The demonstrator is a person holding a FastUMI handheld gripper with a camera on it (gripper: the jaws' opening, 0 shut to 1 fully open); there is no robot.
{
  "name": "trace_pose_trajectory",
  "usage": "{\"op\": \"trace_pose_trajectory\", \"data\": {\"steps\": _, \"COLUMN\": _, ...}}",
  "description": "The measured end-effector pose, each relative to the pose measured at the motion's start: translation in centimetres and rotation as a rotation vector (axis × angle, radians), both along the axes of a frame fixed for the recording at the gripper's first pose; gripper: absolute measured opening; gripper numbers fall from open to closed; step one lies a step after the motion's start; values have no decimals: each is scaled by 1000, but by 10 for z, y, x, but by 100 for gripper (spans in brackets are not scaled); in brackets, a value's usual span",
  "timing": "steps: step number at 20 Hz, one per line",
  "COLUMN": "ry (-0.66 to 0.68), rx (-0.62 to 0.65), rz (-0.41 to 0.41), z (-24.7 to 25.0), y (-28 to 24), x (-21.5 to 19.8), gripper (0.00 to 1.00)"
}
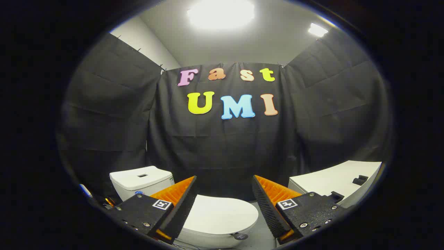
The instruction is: Open the toilet lid.
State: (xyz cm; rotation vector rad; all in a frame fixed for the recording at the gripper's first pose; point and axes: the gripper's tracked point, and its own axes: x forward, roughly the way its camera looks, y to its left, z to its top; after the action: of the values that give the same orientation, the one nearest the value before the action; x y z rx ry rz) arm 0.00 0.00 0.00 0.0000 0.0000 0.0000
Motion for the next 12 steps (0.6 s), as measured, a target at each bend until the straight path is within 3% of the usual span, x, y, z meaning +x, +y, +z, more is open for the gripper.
{"op": "trace_pose_trajectory", "data": {"steps": 12, "ry": -3, "rx": 12, "rz": -15, "z": 0, "y": -5, "x": 0, "gripper": 95}}
